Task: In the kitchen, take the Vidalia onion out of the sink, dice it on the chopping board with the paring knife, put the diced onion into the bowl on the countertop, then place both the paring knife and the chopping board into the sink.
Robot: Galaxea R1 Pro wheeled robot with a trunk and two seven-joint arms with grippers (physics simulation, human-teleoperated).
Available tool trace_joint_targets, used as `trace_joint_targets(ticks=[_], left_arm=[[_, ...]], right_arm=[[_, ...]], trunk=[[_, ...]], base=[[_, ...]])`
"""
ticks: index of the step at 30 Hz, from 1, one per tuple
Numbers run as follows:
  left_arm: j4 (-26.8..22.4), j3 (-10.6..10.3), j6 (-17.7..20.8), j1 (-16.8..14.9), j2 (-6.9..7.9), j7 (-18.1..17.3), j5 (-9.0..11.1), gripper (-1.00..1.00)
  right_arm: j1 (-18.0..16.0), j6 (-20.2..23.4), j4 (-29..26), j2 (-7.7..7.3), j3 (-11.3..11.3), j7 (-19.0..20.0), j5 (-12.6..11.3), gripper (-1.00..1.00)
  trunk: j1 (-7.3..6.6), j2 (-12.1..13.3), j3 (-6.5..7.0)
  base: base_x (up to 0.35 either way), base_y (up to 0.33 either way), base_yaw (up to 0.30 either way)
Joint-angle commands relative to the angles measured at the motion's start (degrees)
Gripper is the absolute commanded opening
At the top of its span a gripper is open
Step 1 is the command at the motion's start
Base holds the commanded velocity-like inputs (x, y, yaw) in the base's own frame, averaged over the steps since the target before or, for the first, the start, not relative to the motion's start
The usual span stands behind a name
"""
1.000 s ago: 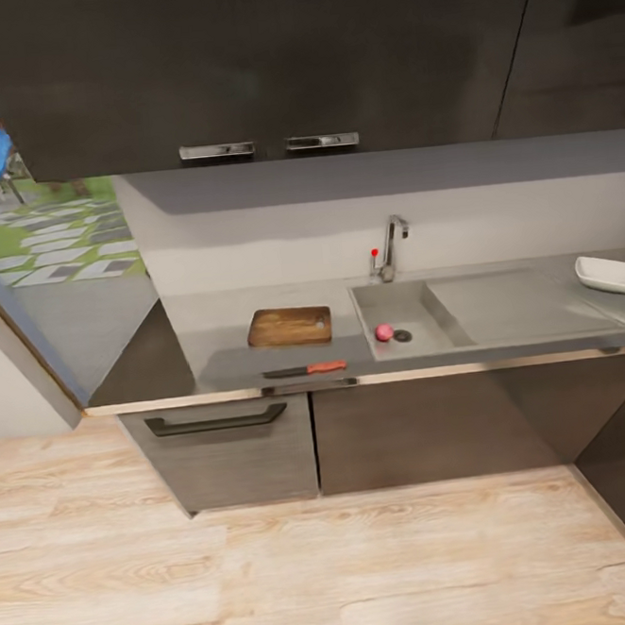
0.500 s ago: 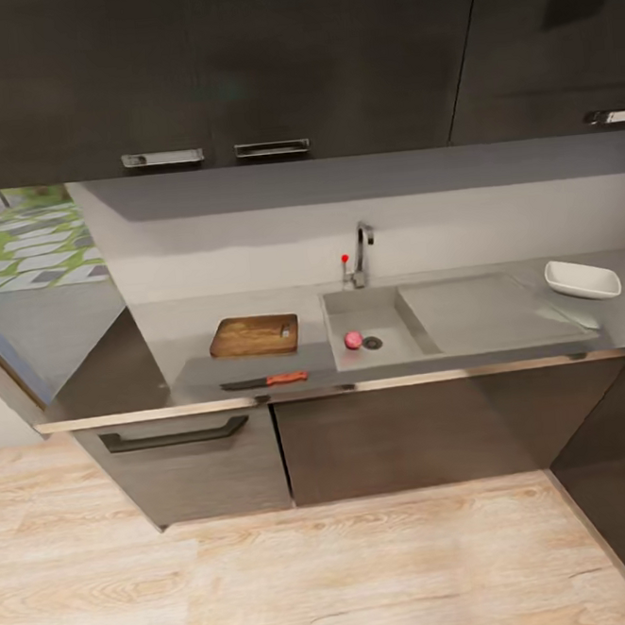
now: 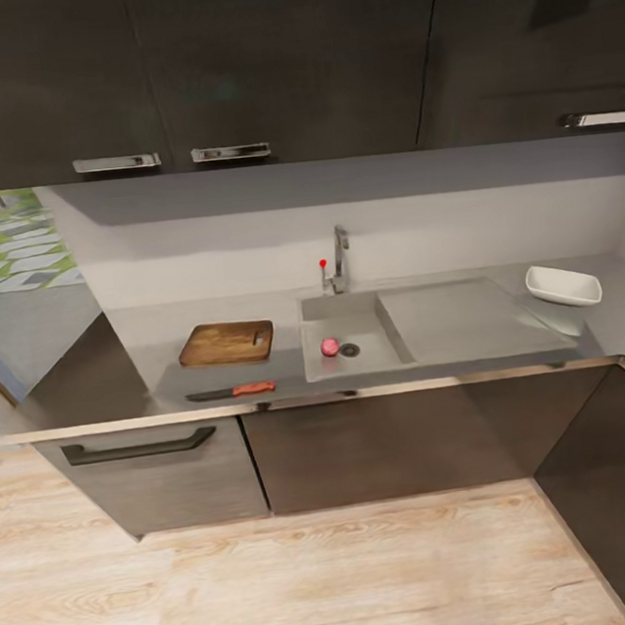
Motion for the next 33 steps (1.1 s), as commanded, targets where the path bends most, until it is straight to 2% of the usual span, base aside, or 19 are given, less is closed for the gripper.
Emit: trace_joint_targets(ticks=[1, 5, 10, 16, 23, 28, 33], left_arm=[[-0.03, 0.05, -0.13, -0.01, -0.01, -0.05, 0.05, 1.00], [-0.02, 0.05, -0.13, -0.01, -0.01, -0.05, 0.05, 1.00], [-0.03, 0.05, -0.13, -0.01, -0.01, -0.07, 0.05, 1.00], [-0.02, 0.05, -0.13, -0.01, -0.01, -0.05, 0.05, 1.00], [-0.02, 0.05, -0.13, -0.01, -0.01, -0.05, 0.05, 1.00], [-0.02, -0.01, -0.13, -0.01, -0.01, -0.05, 0.05, 1.00], [-0.02, -0.03, -0.13, -0.01, -0.01, -0.05, 0.05, 1.00]], right_arm=[[-0.04, -0.21, 0.03, 0.01, -0.19, 0.17, 0.47, 1.00], [-0.04, -0.24, 0.03, 0.08, -0.15, -0.55, 0.53, 1.00], [-0.04, -0.26, 0.06, 0.16, -0.12, -4.34, 0.43, 1.00], [-0.04, -0.27, 0.10, 0.60, -0.05, -6.36, 0.42, 1.00], [-0.04, -0.48, 0.05, 0.63, 0.04, -6.32, 0.46, 1.00], [-0.04, -3.58, 0.20, 0.17, 0.27, -5.93, 0.62, 1.00], [-0.04, -4.67, 0.72, 0.20, 0.30, -5.88, 0.65, 1.00]], trunk=[[0.04, -0.10, -0.10], [0.04, -0.10, -0.10], [0.04, -0.10, -0.10], [0.04, -0.10, -0.10], [0.04, -0.10, -0.10], [0.04, -0.10, -0.10], [0.04, -0.10, -0.10]], base=[[0.085, -0.249, 0.000], [0.086, -0.238, 0.000], [0.087, -0.228, 0.000], [0.087, -0.221, 0.000], [0.037, -0.205, 0.000], [0.003, -0.193, 0.000], [0.000, -0.100, 0.000]])
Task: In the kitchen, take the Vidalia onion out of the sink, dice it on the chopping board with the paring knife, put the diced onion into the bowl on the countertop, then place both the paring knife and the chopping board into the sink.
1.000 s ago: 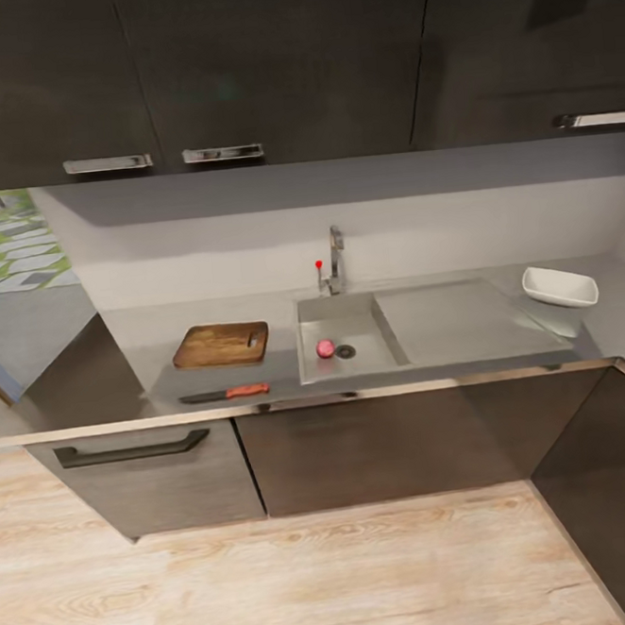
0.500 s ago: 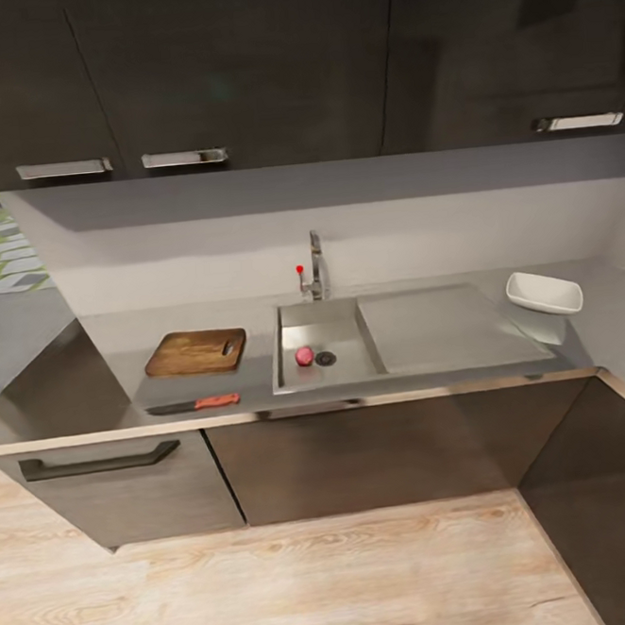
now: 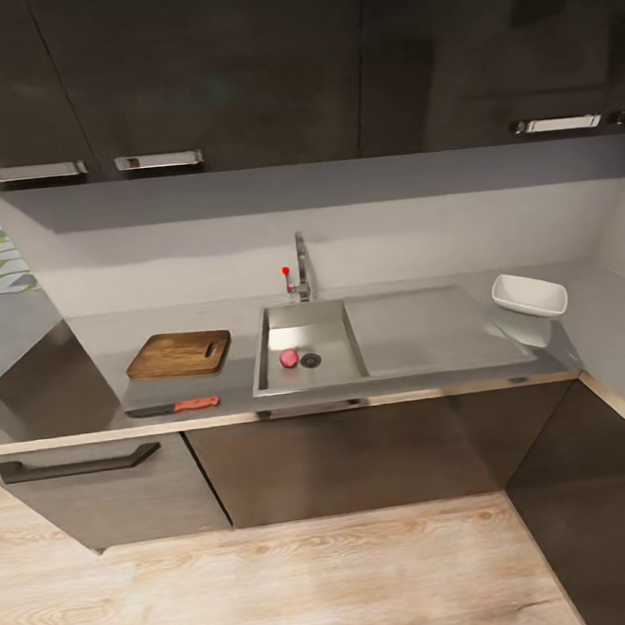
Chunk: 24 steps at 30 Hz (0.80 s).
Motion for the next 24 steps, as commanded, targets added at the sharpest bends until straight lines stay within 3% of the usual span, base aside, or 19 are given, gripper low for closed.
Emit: trace_joint_targets(ticks=[1, 17, 24], left_arm=[[-0.03, 0.04, -0.12, -0.01, -0.01, -0.05, 0.05, 1.00], [-0.12, 0.04, -0.12, -0.01, -0.35, -0.05, 0.14, 1.00], [-0.31, 0.08, -0.02, -0.01, -0.45, -0.06, 0.02, 1.00]], right_arm=[[-0.03, -0.23, 0.05, 0.13, -0.15, 0.17, 0.25, 1.00], [-0.03, -0.25, 0.11, 0.35, -0.24, -0.14, 0.22, 1.00], [-0.03, -0.25, 0.11, 0.35, -0.24, -0.14, 0.22, 1.00]], trunk=[[0.03, -0.10, -0.10], [0.03, -0.10, -0.10], [0.03, -0.10, -0.10]], base=[[0.000, -0.025, 0.000], [-0.232, -0.137, 0.000], [-0.056, -0.039, 0.000]])
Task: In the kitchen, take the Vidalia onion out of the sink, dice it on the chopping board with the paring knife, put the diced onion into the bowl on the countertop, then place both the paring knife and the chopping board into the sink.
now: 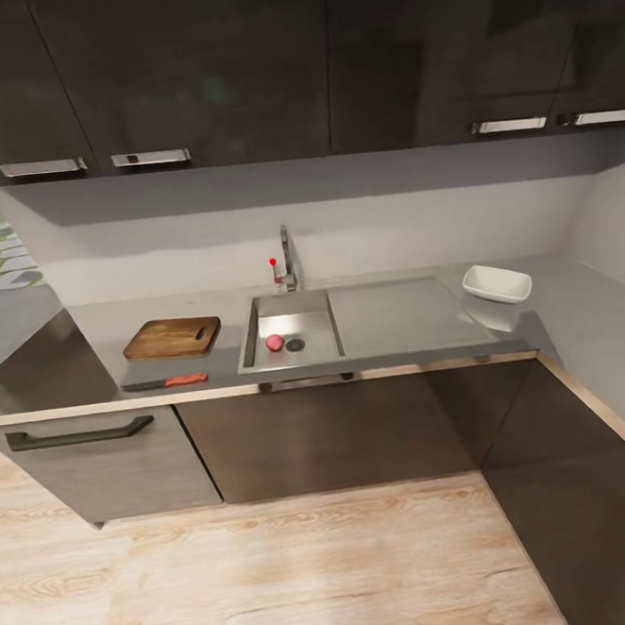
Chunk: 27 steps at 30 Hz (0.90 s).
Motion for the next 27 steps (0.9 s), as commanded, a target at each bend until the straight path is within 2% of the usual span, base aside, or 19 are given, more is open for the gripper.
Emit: trace_joint_targets(ticks=[1, 5, 7, 10, 11, 14, 15, 18, 21, 22, 23, 27], left_arm=[[-0.45, 0.07, 0.05, -0.02, -0.12, -0.01, 0.03, 1.00], [-4.39, 0.08, 2.66, -1.93, -1.03, 0.60, -0.08, 1.00], [-7.34, 0.05, 7.06, -3.64, -1.96, 1.19, -0.28, 1.00], [-15.01, -0.05, 19.96, -6.31, -3.69, 2.07, -0.51, 1.00], [-16.58, -0.07, 22.00, -6.68, -3.85, 2.14, -0.48, 1.00], [-26.77, -0.37, 32.90, -8.93, -4.48, 2.37, -0.33, 1.00], [-28.54, -0.57, 34.80, -9.34, -4.59, 2.40, -0.32, 1.00], [-36.49, -2.91, 45.42, -11.61, -5.24, 2.43, -0.29, 1.00], [-40.56, -5.10, 52.15, -14.28, -5.54, 2.46, -0.28, 1.00], [-41.72, -5.75, 54.15, -16.09, -5.64, 2.48, -0.28, 1.00], [-42.14, -5.98, 54.90, -17.09, -5.67, 2.48, -0.28, 1.00], [-42.92, -6.73, 57.88, -24.56, -5.83, 2.52, -0.14, 1.00]], right_arm=[[-0.03, -0.17, 0.01, 0.02, -0.16, 0.19, 0.20, 1.00], [-0.03, -0.17, 0.01, 0.02, -0.16, 0.25, 0.20, 1.00], [-0.03, -0.17, 0.01, 0.02, -0.16, 0.26, 0.20, 1.00], [-0.03, -0.17, 0.01, -0.03, -0.21, 0.31, 0.20, 1.00], [-0.03, -0.15, 0.00, -0.07, -0.22, 0.35, 0.18, 1.00], [-0.03, -0.04, -0.02, -0.21, -0.29, 0.76, 0.07, 1.00], [-0.03, -0.03, -0.01, -0.20, -0.30, 0.81, 0.06, 1.00], [-0.03, 0.00, -0.04, -0.17, -0.41, 0.89, 0.04, 1.00], [-0.03, 0.06, -0.03, -0.21, -0.51, 0.89, 0.04, 1.00], [-0.03, 0.07, -0.03, -0.25, -0.54, 0.86, 0.03, 1.00], [-0.03, 0.08, -0.02, -0.27, -0.57, 0.85, 0.03, 1.00], [-0.03, 0.09, 0.01, -0.38, -0.66, 0.76, 0.04, 1.00]], trunk=[[0.03, -0.10, -0.10], [0.03, -0.10, -0.10], [0.03, -0.10, -0.10], [0.03, -0.10, -0.10], [0.03, -0.10, -0.10], [0.03, -0.10, -0.10], [0.03, -0.10, -0.10], [0.03, -0.10, -0.10], [0.03, -0.10, -0.10], [0.03, -0.10, -0.10], [0.03, -0.10, -0.10], [0.03, -0.10, -0.10]], base=[[-0.009, -0.006, 0.000], [-0.004, -0.003, 0.000], [-0.001, 0.000, 0.000], [0.000, 0.000, 0.000], [0.000, 0.000, 0.000], [0.000, 0.000, 0.000], [0.000, 0.000, 0.000], [0.000, 0.000, 0.000], [0.000, 0.000, 0.000], [0.000, 0.000, 0.000], [0.000, 0.000, 0.000], [0.000, 0.000, 0.000]])
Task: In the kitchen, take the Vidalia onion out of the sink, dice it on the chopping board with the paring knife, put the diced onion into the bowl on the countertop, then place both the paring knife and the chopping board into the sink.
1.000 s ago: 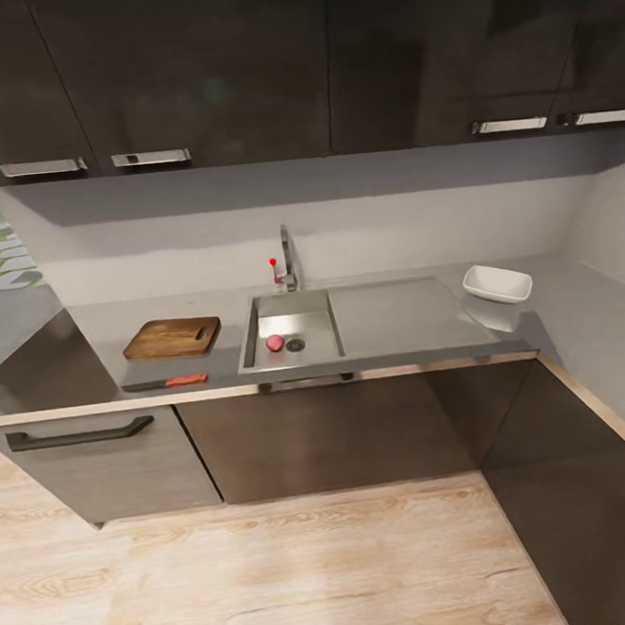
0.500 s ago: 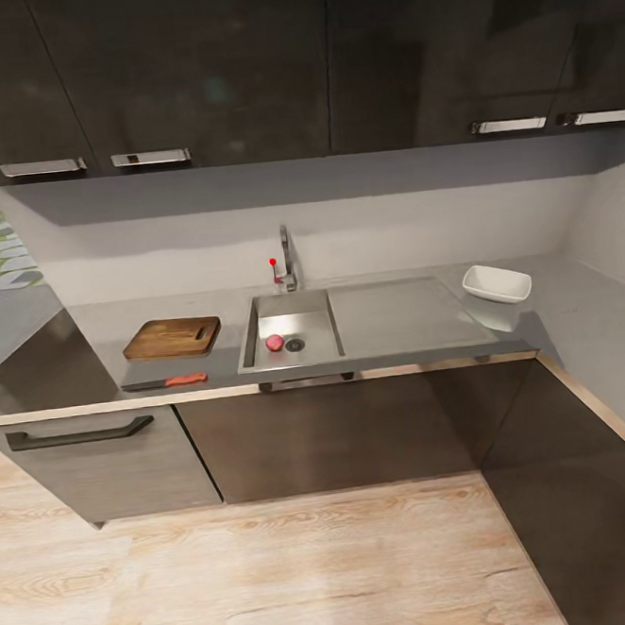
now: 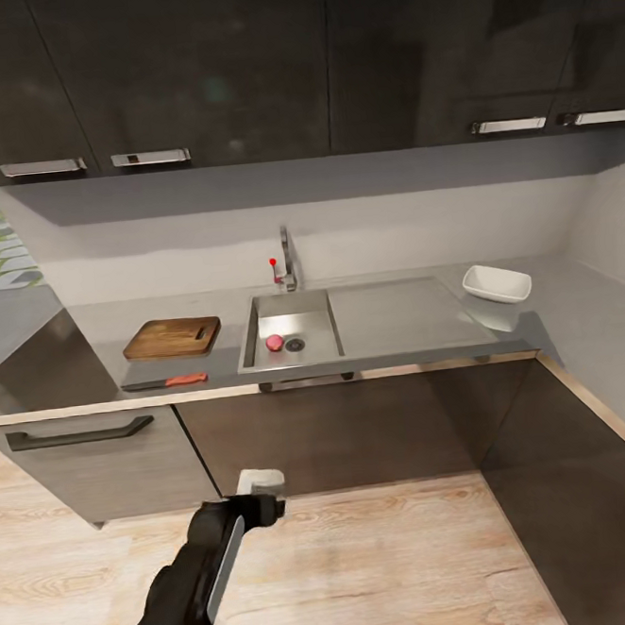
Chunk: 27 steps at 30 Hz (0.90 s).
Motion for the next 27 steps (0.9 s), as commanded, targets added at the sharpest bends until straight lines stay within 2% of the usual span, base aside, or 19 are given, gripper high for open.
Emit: trace_joint_targets(ticks=[1, 4, 5, 8, 14, 19, 21, 27], left_arm=[[-0.05, -0.14, 1.51, -2.25, -0.14, 0.19, 0.10, 1.00], [-0.11, -0.26, 4.93, -5.54, -0.69, 0.19, 0.10, 1.00], [-0.11, -0.30, 7.36, -7.49, -1.14, 0.18, 0.10, 1.00], [-0.06, -0.33, 9.50, -10.49, -1.51, 0.21, 0.15, 1.00], [-0.07, -0.34, 10.61, -14.49, -1.86, 0.26, 0.24, 1.00], [0.61, -0.34, 12.87, -20.64, -2.13, 0.27, 0.37, 1.00], [0.95, -0.34, 13.12, -21.97, -2.26, 0.27, 0.40, 1.00], [3.61, -0.42, 13.53, -28.98, -2.56, 0.20, 0.52, 1.00]], right_arm=[[-0.04, -0.18, 0.02, 0.00, -0.22, 0.18, 0.26, 1.00], [-0.04, -0.18, 0.02, -0.02, -0.22, 0.08, 0.26, 1.00], [-0.04, -0.18, 0.02, -0.02, -0.23, 0.05, 0.25, 1.00], [-0.04, -0.18, 0.02, -0.01, -0.23, 0.03, 0.25, 1.00], [-0.04, -0.14, 0.02, 0.12, -0.23, -0.05, 0.25, 1.00], [-0.04, -0.14, 0.75, 0.14, -0.23, -0.07, 0.26, 1.00], [-0.04, -0.15, 0.87, 0.18, -0.23, -0.07, 0.26, 1.00], [-0.04, -0.17, 1.05, 0.29, -0.22, -0.07, 0.28, 1.00]], trunk=[[0.03, -0.11, -0.12], [0.03, -0.11, -0.12], [0.03, -0.11, -0.12], [0.03, -0.11, -0.12], [0.03, -0.11, -0.12], [0.03, -0.11, -0.12], [0.03, -0.11, -0.12], [0.03, -0.11, -0.12]], base=[[0.000, 0.000, 0.000], [0.000, 0.000, 0.000], [0.000, 0.000, 0.000], [0.000, 0.000, 0.000], [0.000, 0.000, 0.000], [0.000, 0.000, 0.000], [0.000, 0.000, 0.000], [0.000, 0.000, 0.000]])
